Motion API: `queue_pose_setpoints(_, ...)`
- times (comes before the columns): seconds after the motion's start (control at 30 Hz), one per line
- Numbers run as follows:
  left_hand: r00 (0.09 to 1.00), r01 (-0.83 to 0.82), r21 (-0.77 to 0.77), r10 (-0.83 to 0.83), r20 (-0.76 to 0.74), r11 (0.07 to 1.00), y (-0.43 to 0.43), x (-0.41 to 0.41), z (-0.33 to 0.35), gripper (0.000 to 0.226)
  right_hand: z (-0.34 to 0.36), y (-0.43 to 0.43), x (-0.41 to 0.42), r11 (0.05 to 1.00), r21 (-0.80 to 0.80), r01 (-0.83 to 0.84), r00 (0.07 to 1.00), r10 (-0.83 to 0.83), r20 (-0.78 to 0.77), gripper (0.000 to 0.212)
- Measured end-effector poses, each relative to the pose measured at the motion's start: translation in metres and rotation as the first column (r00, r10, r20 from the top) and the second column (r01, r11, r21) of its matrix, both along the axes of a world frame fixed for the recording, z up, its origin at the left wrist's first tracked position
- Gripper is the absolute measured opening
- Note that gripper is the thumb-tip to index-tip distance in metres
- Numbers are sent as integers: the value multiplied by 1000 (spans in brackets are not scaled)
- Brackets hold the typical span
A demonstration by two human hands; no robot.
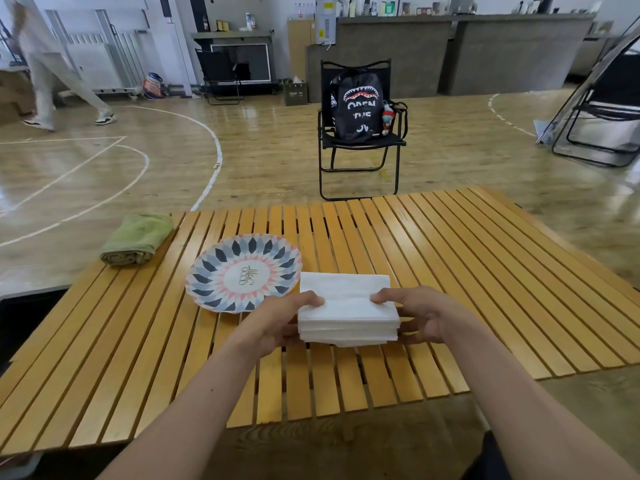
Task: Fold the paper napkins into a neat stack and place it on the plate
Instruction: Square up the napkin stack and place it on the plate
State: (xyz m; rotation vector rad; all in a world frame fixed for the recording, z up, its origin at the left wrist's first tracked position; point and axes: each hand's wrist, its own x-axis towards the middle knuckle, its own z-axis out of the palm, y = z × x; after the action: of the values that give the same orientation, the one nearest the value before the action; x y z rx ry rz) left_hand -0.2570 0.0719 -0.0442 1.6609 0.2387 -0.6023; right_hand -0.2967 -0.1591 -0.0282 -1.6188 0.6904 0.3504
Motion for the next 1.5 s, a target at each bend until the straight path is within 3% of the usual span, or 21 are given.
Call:
queue_pose_setpoints(0.13,1000,7,2,-7,-15,1000,-1,-2,-3,35,-6,-1,1,1000,-25,-5,1000,5,-5,55)
queue_pose_setpoints(0.3,998,-37,-178,28,-50,983,2,-2,4,41,-7,-4,1,1000,23,-7,1000,6,17,53)
queue_pose_setpoints(0.5,993,-96,-371,61,-106,924,4,-1,10,61,-3,-8,0,979,200,-30,999,22,41,55)
queue_pose_setpoints(0.8,989,-84,-572,1,-145,816,1,1,16,55,-2,-18,0,940,328,-89,996,83,32,82)
queue_pose_setpoints(0.9,987,-98,-588,4,-158,803,2,2,16,54,-3,-17,4,890,443,-114,993,89,75,78)
queue_pose_setpoints(1.0,987,-86,-554,-4,-159,828,16,9,16,51,-5,-7,16,872,476,-112,990,59,126,70)
queue_pose_setpoints(1.2,996,-94,-314,86,-38,945,71,43,26,52,19,46,73,974,169,-149,976,117,182,51)
queue_pose_setpoints(1.37,979,-191,-180,202,42,965,116,98,43,44,30,106,134,982,69,-175,955,152,254,46)
queue_pose_setpoints(1.5,979,-196,-12,196,47,981,142,128,36,49,14,141,165,982,-21,-190,954,190,231,45)
